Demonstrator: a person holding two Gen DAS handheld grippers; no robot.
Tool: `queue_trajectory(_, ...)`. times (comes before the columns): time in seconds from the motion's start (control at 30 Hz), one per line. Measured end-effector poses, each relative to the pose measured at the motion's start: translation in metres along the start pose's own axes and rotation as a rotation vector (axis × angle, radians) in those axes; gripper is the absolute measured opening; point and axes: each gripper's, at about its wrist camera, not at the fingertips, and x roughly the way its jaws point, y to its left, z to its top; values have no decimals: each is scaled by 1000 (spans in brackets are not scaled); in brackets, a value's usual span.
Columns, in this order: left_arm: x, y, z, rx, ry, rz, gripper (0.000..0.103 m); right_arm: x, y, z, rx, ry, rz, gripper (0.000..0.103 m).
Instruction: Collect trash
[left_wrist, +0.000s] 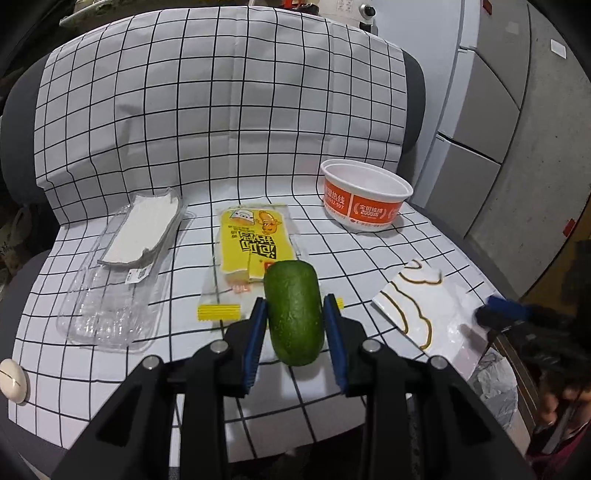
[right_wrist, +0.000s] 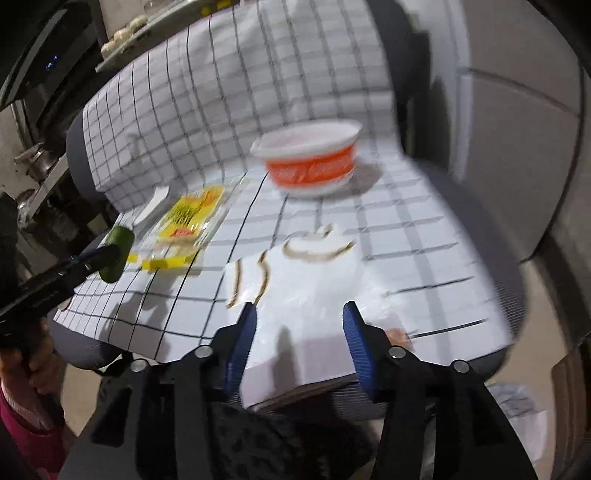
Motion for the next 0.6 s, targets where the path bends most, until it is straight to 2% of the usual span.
queue_trajectory(0.07, 1, -2, 1, 1, 0, -9, 30, -13, -9, 0, 6, -35, -13, 57)
queue_trajectory(0.13, 3, -4, 2, 4, 1, -20, 30, -15, -20, 1, 14, -43, -32, 57)
queue_trajectory(0.3, 5, -11, 4, 7, 11, -33, 30, 23, -30, -3, 45, 53, -2, 57)
queue_trajectory(0.4, 5, -13, 3, 14, 14, -29, 30, 35, -24, -9, 20, 81, -23, 57)
queue_trajectory(0.43, 6, -13, 3, 15, 16, -28, 30, 34, -21, -10, -1, 75, -22, 60)
queue_trajectory(0.47, 7, -13, 3, 15, 20, -27, 30, 34, -19, -10, -20, 74, -34, 68)
queue_trajectory(0.53, 9, -13, 2, 12, 27, -27, 30, 37, -19, -9, -59, 70, -92, 74)
queue_trajectory(0.6, 12, -14, 2, 13, 35, -30, 30, 46, -26, -9, -52, 83, -94, 78)
